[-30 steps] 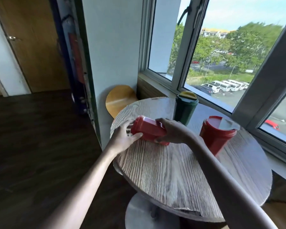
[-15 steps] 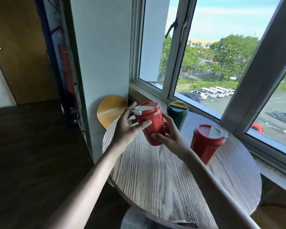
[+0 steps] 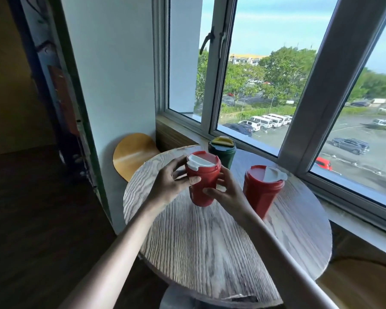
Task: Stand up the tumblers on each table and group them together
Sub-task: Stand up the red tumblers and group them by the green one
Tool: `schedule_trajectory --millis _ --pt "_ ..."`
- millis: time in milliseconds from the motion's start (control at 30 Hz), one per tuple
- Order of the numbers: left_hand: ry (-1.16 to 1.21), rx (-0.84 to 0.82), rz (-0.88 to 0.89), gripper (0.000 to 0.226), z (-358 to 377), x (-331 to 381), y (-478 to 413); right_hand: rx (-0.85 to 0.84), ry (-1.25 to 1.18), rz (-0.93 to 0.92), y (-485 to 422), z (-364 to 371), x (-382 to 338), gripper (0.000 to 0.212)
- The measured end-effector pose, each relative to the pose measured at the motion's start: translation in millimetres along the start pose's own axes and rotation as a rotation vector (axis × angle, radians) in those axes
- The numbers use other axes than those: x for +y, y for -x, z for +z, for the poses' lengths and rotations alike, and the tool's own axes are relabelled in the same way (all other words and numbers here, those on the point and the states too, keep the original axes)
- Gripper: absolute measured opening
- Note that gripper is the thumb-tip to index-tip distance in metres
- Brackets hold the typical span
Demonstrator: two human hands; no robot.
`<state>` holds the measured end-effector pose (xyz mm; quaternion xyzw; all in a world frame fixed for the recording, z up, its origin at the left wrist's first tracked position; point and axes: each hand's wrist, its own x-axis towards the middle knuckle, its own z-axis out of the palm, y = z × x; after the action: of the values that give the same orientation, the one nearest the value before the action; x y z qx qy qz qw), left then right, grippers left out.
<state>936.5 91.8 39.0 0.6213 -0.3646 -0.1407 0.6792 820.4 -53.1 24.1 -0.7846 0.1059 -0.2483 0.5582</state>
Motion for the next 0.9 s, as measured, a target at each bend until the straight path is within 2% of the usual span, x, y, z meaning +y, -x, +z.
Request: schedule_trajectory --millis 400,600,700,767,833,900 --pt "-0.094 -0.075 -0.015 0.070 8 -13 -2 0.060 0.083 0.054 16 -1 9 0.076" --pt "-0.213 -0.057 0.016 0.076 -2 -9 1 0.128 0.124 -0.097 48 -8 -24 0.054" --pt "-0.337 -0.018 0.077 0.075 -1 8 -5 0.218 0.263 -0.243 56 -26 -53 0.042" --pt "-0.471 -0.030 0.157 0.078 4 21 -12 0.298 0.421 -0.274 54 -46 -71 0.038" --pt "-0.645 -0.107 0.205 0.079 12 32 -22 0.296 0.658 -0.212 47 -72 -84 0.047" --pt "-0.854 -0.196 0.187 0.084 20 41 -33 0.110 0.953 -0.033 35 -98 -91 0.071"
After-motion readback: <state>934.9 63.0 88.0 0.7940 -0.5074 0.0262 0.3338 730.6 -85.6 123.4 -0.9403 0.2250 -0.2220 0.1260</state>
